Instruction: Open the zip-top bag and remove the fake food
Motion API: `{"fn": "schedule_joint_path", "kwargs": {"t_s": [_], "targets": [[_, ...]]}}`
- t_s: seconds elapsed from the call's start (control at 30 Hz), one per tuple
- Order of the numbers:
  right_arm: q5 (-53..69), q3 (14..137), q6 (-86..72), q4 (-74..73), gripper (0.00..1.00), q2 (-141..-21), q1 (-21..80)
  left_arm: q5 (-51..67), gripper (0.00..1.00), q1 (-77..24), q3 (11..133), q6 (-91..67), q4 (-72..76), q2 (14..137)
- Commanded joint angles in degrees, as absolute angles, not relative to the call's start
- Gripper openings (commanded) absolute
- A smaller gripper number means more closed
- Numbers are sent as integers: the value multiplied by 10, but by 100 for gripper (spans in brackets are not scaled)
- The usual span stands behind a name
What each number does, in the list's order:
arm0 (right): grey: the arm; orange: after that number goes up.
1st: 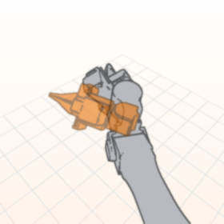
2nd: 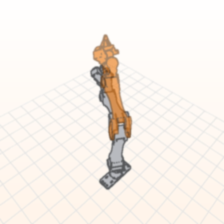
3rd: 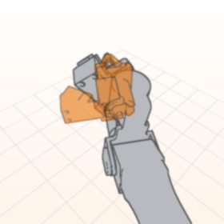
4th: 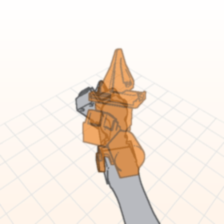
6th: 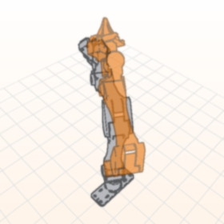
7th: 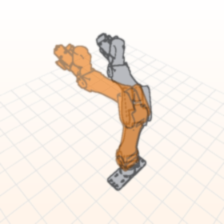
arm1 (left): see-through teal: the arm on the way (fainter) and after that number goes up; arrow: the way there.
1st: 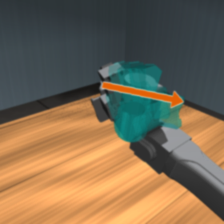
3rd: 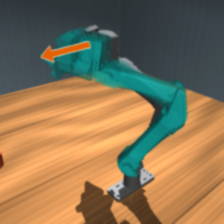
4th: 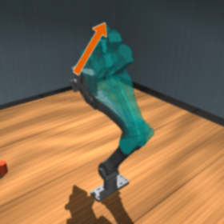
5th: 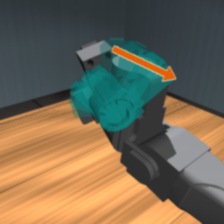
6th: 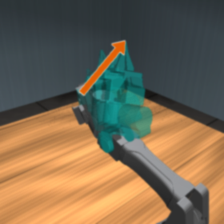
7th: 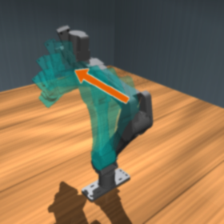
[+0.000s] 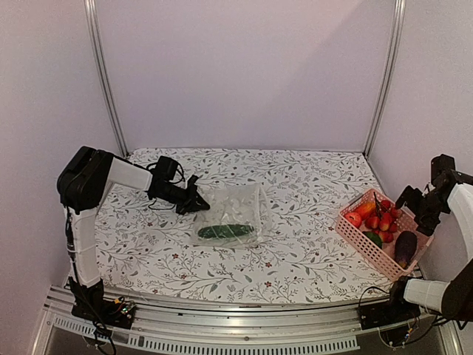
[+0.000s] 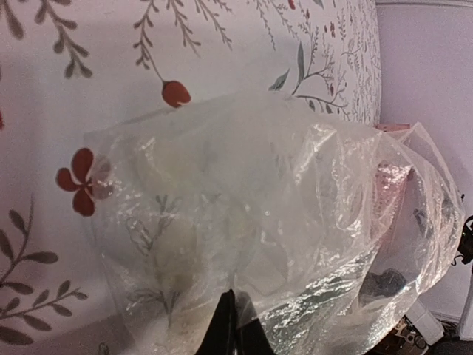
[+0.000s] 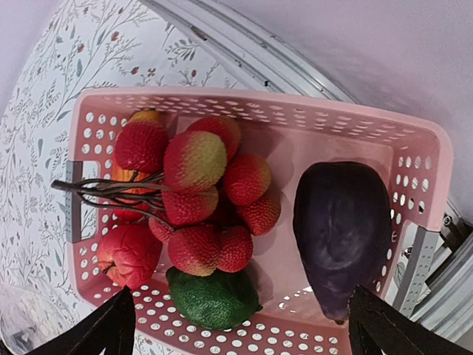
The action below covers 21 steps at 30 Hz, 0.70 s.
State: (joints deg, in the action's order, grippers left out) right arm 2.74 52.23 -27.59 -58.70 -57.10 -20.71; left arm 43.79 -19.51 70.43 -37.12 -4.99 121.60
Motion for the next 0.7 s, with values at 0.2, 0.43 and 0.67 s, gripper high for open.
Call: {"fn": "schedule_joint_path", "kwargs": {"t_s": [0.2,0.43,0.67], "targets": [[367,531,-187,-455,89,-586,-180,440,0,-183,696,-359,-44,1216],[365,550,-204,-377,78,-628,-21,441,0,-183,691,-363,-37,1211],[329,566,-153,-262,62,-694,141,454,0,-183,696,-363,-29,1216]]}}
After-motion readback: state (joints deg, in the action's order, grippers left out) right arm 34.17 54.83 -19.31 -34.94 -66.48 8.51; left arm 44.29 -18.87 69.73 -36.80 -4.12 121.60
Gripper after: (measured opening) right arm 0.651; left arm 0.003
